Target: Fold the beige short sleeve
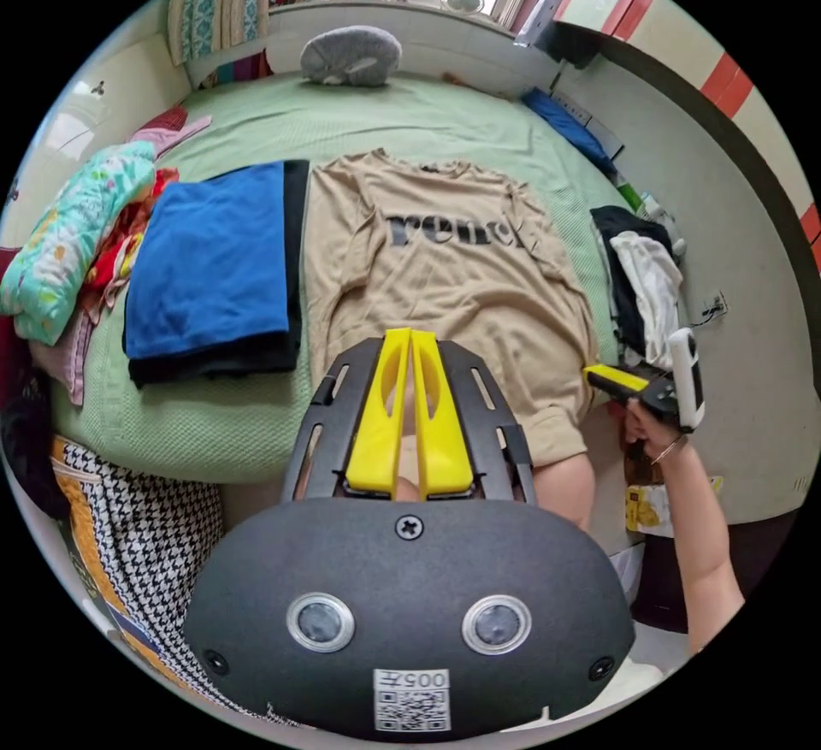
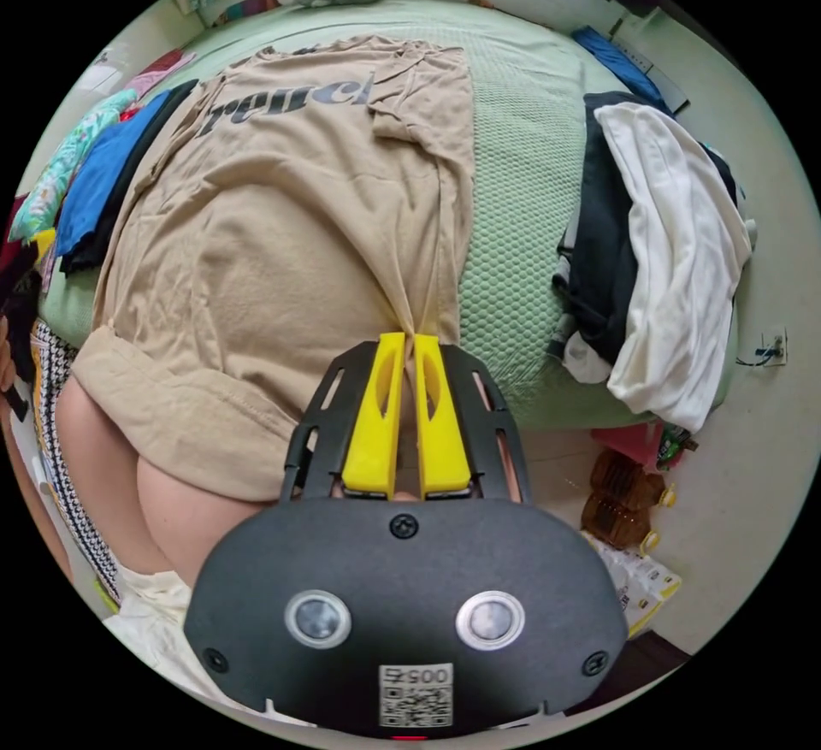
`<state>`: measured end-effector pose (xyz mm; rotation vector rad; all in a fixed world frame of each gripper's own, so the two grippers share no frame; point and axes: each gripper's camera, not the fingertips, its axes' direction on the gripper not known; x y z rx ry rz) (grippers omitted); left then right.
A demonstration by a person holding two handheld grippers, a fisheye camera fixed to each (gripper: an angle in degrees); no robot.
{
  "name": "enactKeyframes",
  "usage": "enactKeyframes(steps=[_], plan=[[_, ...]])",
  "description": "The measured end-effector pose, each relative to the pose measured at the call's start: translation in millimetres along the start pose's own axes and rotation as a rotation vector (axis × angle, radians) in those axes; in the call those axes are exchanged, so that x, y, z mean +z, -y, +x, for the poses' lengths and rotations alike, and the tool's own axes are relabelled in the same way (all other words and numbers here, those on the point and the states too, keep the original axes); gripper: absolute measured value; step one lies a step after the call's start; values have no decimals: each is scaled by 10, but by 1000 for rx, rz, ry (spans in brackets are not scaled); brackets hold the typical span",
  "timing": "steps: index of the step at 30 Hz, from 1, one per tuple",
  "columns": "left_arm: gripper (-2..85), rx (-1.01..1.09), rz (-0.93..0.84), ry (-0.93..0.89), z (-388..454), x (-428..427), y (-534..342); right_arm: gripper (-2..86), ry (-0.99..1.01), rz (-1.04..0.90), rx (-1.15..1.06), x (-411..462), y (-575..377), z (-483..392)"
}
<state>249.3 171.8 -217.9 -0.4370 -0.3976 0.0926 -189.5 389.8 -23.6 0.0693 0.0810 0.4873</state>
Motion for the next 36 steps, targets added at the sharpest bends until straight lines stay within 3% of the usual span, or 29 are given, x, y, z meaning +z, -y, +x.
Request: enactKeyframes(steps=[4,10,19,22,25,28,36], plan=[[-6,13,-3,31,302,64,351,10,-23,-39,-23,-72,79,-52],[-6,75,26,37,777,213,904,51,67,177,-14,-628,314,18],[-3,72,-169,139,1090,972,1547,64,33,230,244,-541,1204,66],[0,-17,-245,203,1069,1119,1672,65,50,187,225,-359,1466,4],[0,6,-302,142,1111,1215,1804,72,63,160,142,-254,1652,-129],[0,-4,-352,189,1166,1220,1929,80,5,119,63,-111,1728,-273],[0,10,-250,83,1327,774,2147,81,-3,177,87,-57,1694,-267]])
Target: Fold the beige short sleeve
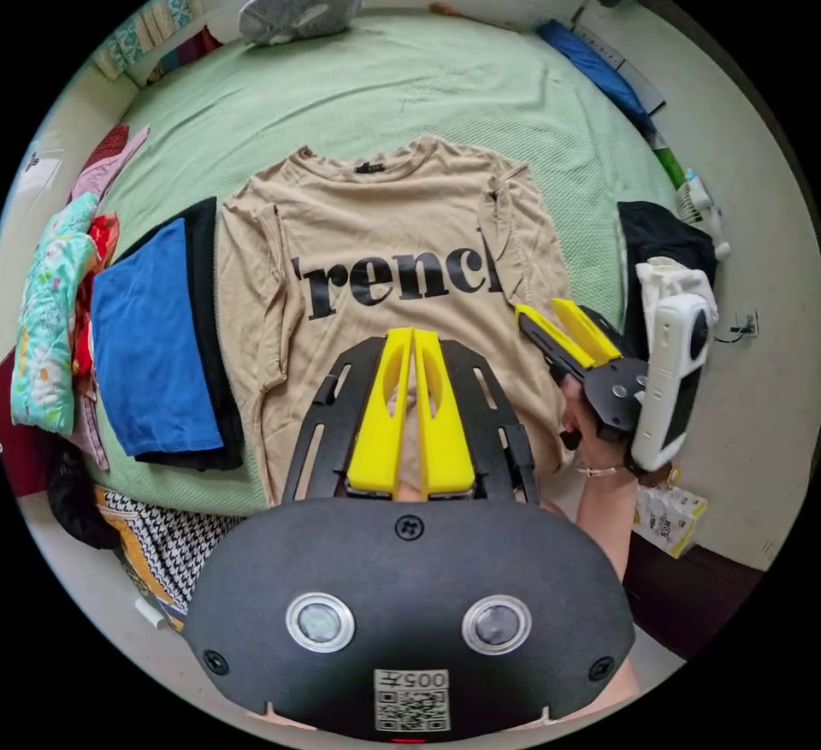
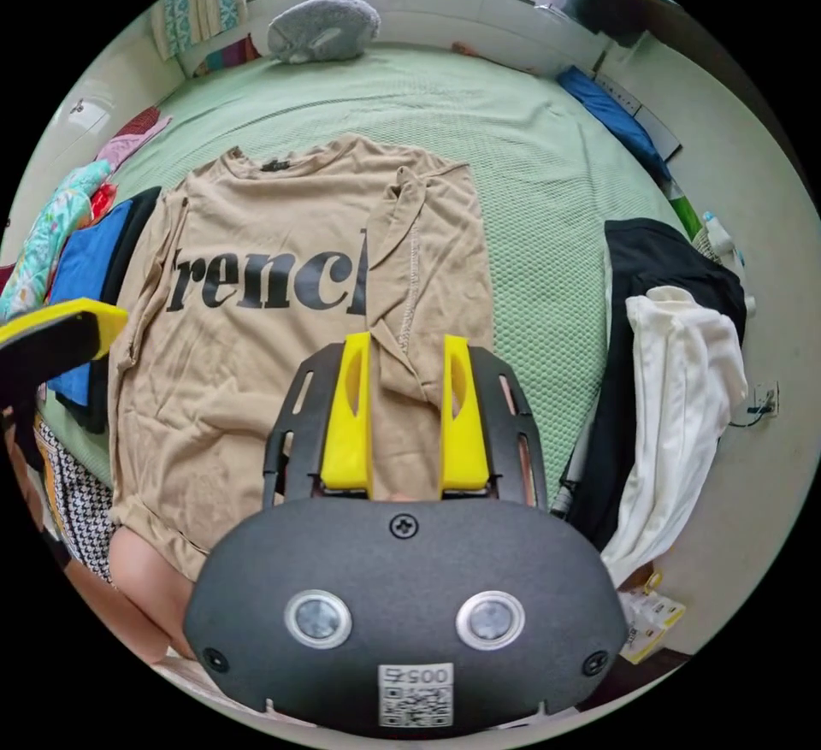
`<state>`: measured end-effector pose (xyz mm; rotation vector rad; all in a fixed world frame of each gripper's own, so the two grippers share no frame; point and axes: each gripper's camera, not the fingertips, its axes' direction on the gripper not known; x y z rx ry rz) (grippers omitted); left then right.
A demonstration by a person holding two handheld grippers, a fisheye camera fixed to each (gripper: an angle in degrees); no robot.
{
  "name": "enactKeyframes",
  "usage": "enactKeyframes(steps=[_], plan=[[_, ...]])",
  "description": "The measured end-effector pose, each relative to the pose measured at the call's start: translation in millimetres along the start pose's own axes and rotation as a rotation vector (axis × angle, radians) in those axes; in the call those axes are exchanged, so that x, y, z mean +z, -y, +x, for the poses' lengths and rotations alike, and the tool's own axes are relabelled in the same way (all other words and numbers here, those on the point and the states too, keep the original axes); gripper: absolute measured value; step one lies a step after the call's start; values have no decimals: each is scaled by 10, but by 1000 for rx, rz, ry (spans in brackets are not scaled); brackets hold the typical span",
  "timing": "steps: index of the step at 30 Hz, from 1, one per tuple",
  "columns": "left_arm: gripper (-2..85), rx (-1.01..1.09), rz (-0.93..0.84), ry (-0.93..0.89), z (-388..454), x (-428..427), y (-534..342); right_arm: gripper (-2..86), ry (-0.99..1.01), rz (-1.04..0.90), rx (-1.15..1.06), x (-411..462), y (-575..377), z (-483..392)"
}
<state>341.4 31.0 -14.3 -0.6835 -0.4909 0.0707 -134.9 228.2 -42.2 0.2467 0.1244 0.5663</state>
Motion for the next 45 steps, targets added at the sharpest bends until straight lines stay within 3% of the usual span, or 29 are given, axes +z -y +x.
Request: enactKeyframes(steps=[10,45], plan=[[0,-8,-25,56,107,-58,183,111,-105,-28,-97,190,56,-221],[-1,56,-15,-202,-154,153,634,108,-109,-29,-127,301,150,-459]])
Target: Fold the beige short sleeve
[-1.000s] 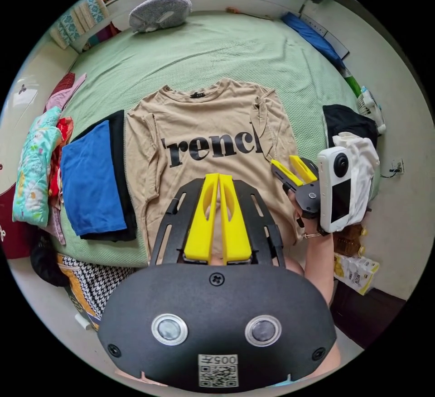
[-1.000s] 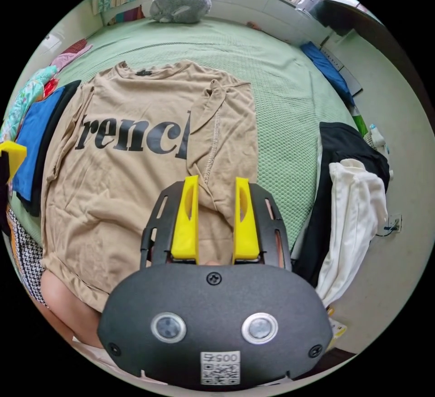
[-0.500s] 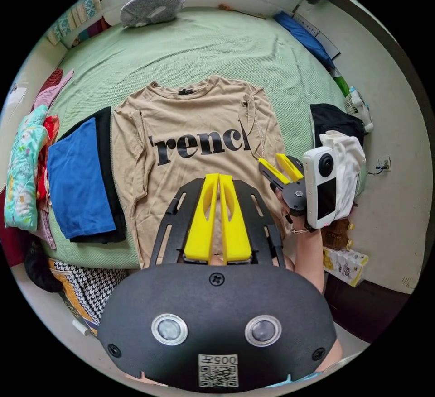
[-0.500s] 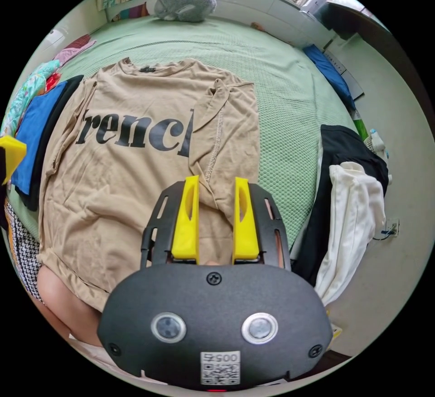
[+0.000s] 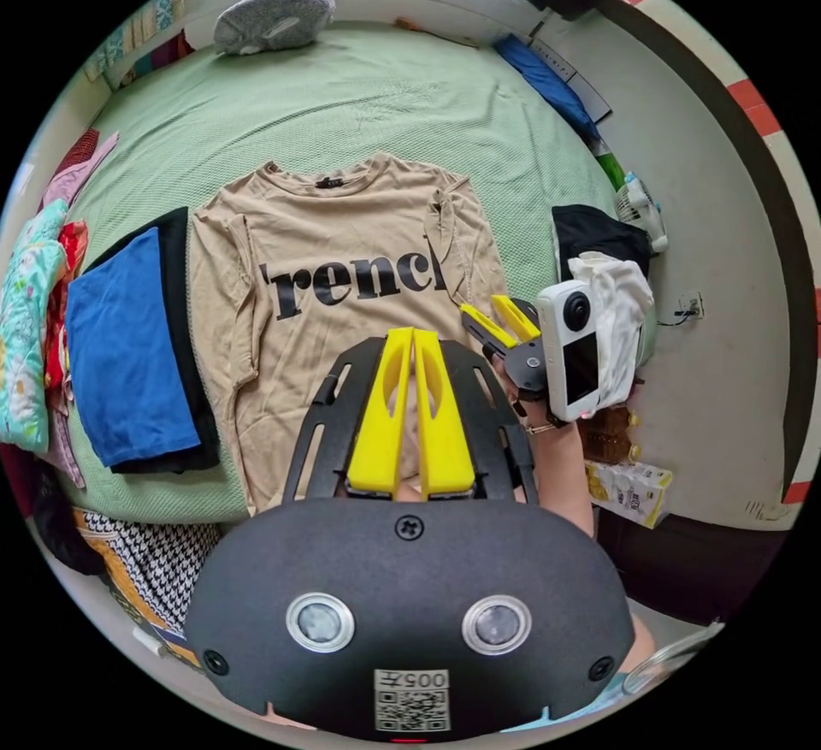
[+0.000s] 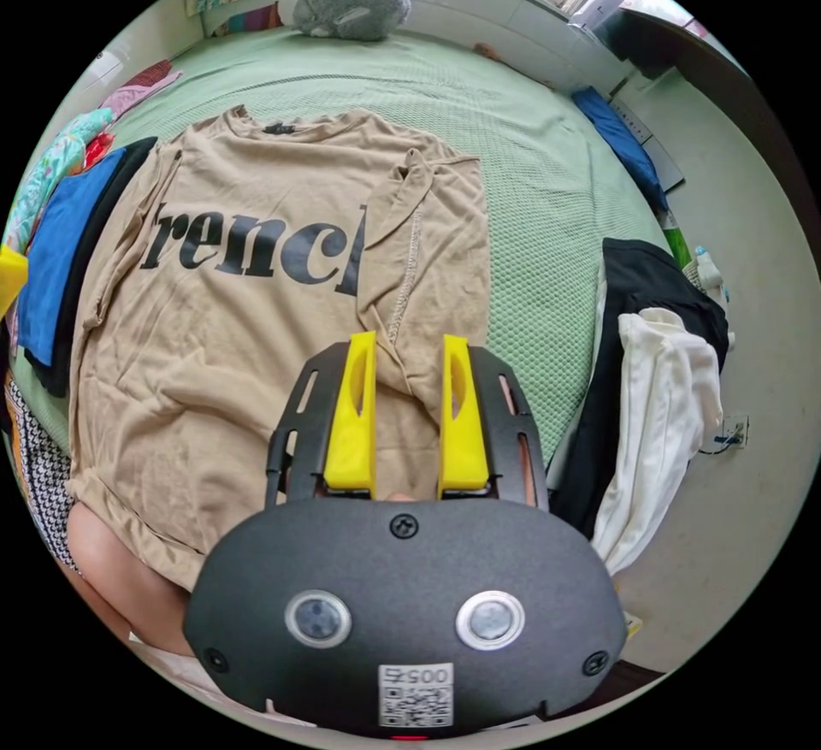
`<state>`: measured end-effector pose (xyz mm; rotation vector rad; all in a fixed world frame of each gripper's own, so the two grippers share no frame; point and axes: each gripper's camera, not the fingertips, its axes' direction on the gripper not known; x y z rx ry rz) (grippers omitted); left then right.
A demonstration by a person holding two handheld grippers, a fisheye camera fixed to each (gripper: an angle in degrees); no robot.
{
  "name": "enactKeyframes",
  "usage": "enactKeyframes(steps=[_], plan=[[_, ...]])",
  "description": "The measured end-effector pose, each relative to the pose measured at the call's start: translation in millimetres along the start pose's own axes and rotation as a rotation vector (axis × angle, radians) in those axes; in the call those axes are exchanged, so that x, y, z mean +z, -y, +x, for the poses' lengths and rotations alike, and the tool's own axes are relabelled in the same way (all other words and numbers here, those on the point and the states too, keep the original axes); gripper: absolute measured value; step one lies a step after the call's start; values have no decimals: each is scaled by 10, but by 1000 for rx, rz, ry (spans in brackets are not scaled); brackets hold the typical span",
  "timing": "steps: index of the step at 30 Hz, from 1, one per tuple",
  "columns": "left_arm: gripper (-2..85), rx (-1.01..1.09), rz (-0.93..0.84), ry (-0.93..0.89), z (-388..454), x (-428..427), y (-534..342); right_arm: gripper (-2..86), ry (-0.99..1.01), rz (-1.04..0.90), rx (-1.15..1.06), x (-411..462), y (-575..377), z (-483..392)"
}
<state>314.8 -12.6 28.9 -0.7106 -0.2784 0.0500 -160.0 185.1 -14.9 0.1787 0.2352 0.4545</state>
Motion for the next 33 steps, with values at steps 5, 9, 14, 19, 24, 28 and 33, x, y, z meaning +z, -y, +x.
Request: enactKeyframes(steps=[5,9,14,19,24,28,33], plan=[[-1,-42,-21,70,-134,224,98,100,14,2,13,-14,-3,26],[-1,-92,-39,143,-261,464,206,87,-11,8,15,-54,-16,31],[0,-59,-19,87,-370,732,252,89,-4,27,35,-126,-61,78],[-1,63,69,-69,-371,827,189,91,-4,48,59,-212,-125,170],[-1,123,86,-214,-380,974,167,94,61,93,-25,-294,-210,148],[-1,131,85,-73,-295,1078,164,89,4,55,-84,-178,-224,71],[-1,174,64,-46,-232,1184,136,46,15,76,-72,-179,-248,159]])
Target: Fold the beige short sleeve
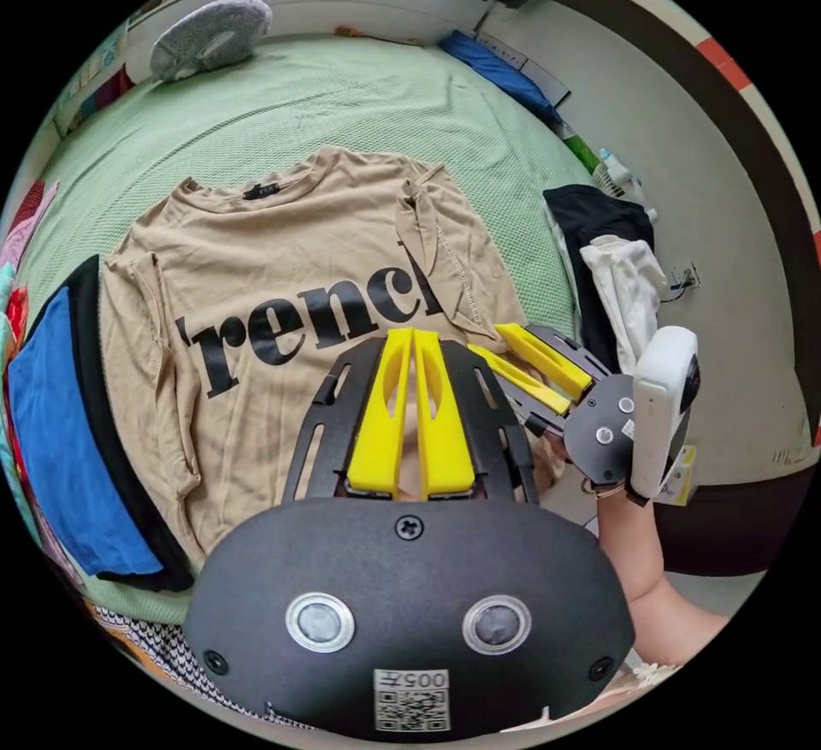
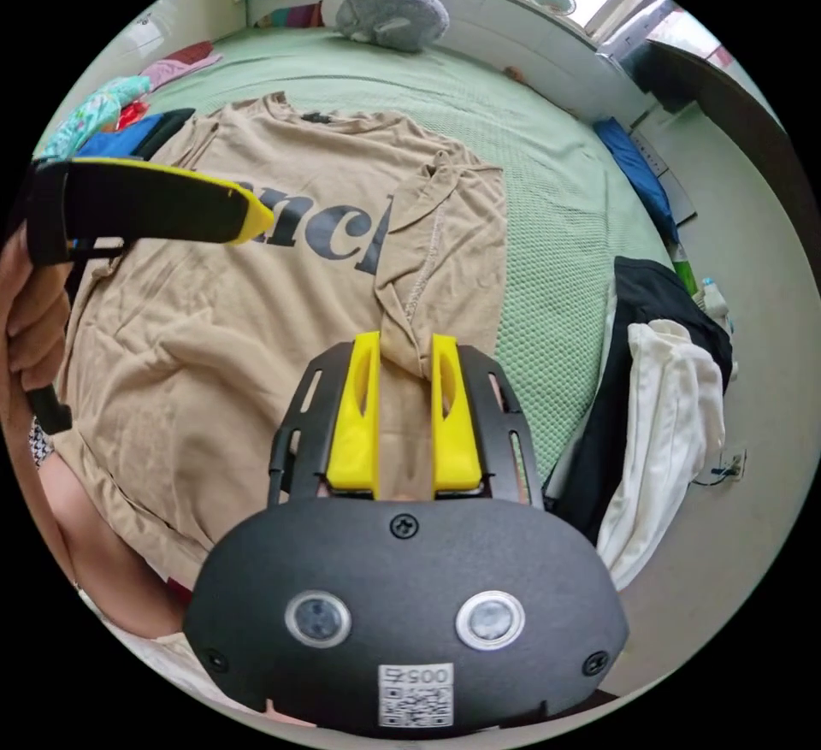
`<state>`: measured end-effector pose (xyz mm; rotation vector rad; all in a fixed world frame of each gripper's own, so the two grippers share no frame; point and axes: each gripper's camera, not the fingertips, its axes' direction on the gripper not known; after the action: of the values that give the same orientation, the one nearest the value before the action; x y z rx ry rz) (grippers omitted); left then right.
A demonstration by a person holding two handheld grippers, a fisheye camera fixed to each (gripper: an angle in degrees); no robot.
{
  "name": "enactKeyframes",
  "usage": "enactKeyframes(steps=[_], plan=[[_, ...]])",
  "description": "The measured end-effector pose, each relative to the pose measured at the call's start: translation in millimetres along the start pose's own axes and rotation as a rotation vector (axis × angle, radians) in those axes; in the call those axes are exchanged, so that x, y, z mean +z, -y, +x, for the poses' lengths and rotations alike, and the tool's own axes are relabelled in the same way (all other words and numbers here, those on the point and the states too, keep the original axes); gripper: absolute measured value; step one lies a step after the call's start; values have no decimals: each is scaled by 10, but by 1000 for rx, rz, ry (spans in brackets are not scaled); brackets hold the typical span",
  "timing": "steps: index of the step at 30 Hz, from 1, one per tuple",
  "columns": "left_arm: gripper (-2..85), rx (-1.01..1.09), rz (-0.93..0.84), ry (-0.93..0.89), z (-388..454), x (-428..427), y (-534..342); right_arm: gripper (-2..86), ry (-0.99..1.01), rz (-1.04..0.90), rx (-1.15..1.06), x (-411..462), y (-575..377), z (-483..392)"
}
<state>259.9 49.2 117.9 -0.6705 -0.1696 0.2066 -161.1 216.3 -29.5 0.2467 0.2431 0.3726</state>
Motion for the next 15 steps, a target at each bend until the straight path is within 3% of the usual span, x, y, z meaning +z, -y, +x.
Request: enactKeyframes(steps=[7,10,15], plan=[[-1,116,28,68,149,178,-25,9,0,71,239,-204,-52,520],[-1,192,6,9,256,290,-42,4,50,96,371,-254,-132,807],[-1,256,-18,-60,389,388,-128,-10,-35,93,628,-267,-301,1302]])
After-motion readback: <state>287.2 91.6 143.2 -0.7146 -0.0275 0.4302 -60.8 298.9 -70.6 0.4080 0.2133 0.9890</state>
